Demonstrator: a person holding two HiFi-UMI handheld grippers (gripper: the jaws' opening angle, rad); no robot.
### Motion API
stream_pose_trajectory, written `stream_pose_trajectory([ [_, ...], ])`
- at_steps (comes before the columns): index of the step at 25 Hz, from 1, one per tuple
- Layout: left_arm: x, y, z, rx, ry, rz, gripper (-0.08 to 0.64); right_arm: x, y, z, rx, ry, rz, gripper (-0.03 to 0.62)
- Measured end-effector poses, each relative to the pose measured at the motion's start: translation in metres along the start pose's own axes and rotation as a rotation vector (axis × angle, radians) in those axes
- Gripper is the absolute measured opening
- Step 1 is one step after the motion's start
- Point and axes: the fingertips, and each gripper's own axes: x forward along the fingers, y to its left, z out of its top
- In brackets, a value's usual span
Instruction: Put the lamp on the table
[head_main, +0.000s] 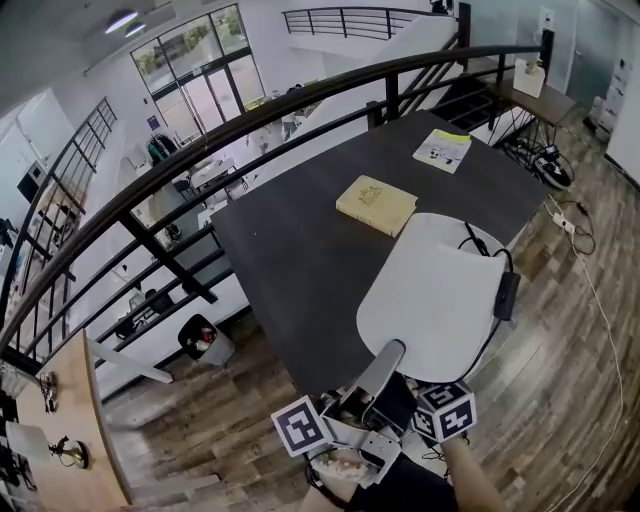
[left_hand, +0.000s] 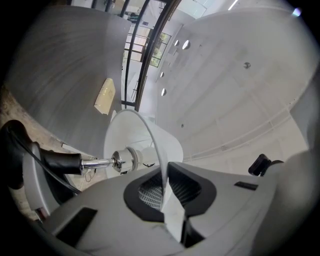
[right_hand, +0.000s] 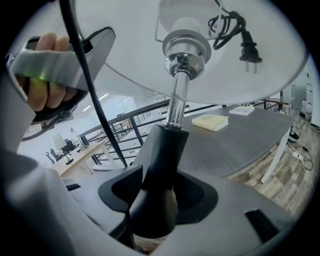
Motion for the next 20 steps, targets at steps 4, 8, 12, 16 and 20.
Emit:
stream_pose_trajectory([
  [4, 0.009, 0.006, 0.004, 0.005, -0.007, 0.004, 0.044, 0.005, -0.009, 0.002, 0.001, 0.003, 0.009, 0.219],
  [8, 0.012, 0.007, 0.01, 0.005, -0.011, 0.002, 0.044, 0.009, -0.012, 0.006, -0.005, 0.002, 0.009, 0.219],
  [12, 0.019, 0.009, 0.016, -0.004, -0.01, 0.001, 0.043, 0.013, -0.016, 0.011, 0.008, 0.002, 0.001, 0.219],
  [16, 0.026, 0.016, 0.025, -0.006, -0.005, 0.009, 0.043, 0.023, -0.023, 0.015, 0.018, 0.004, -0.003, 0.219],
  [20, 0.036, 0.022, 0.043, -0.009, -0.005, 0.011, 0.043, 0.039, -0.031, 0.026, 0.017, 0.008, -0.003, 0.219],
])
